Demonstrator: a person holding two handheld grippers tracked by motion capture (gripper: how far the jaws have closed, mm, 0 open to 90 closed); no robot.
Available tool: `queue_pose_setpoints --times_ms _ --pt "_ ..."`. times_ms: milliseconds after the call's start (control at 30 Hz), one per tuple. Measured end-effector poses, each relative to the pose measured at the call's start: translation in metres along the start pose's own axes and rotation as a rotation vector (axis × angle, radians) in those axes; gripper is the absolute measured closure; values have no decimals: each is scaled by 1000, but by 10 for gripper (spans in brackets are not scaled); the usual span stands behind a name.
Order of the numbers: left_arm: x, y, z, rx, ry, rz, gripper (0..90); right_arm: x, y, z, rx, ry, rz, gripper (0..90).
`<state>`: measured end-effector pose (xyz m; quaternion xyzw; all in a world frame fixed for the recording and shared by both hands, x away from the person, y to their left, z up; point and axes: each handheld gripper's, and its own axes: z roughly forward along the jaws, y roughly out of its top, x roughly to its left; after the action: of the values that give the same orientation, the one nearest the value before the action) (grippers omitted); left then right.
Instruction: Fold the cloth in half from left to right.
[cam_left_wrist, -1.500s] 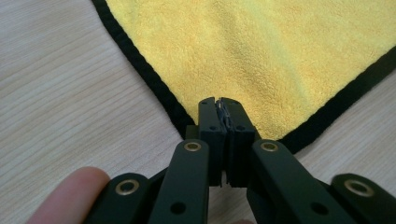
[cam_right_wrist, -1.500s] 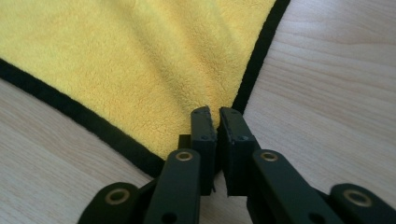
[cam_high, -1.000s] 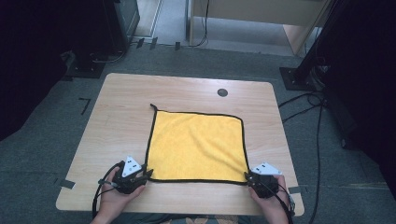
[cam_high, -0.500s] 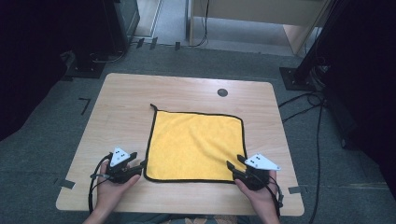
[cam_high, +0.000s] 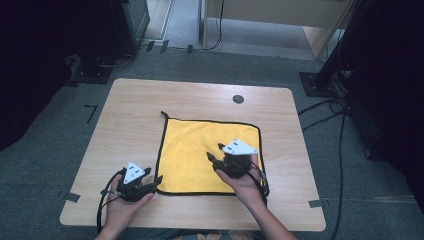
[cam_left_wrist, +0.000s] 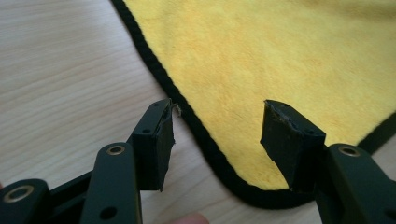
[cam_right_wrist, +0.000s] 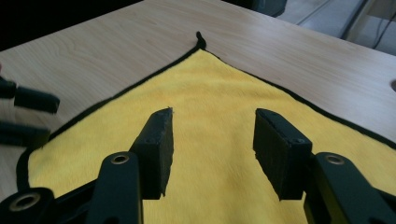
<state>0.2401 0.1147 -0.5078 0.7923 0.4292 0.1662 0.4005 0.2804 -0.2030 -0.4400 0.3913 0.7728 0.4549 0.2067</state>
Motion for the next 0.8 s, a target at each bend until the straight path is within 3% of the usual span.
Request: queue_pose_setpoints --times_ms 167,233,300,500,800 --pt "-10 -3 1 21 -15 32 435 -2 23 40 0 18 13 507" --pt "-13 -4 4 38 -23 23 439 -5 30 51 1 13 17 511" --pt "-15 -5 6 56 -11 34 444 -8 39 68 10 8 23 517" --pt "-15 -7 7 65 21 50 460 -10 60 109 68 -12 -5 528" --pt "-15 -8 7 63 23 59 462 -11 77 178 157 24 37 533"
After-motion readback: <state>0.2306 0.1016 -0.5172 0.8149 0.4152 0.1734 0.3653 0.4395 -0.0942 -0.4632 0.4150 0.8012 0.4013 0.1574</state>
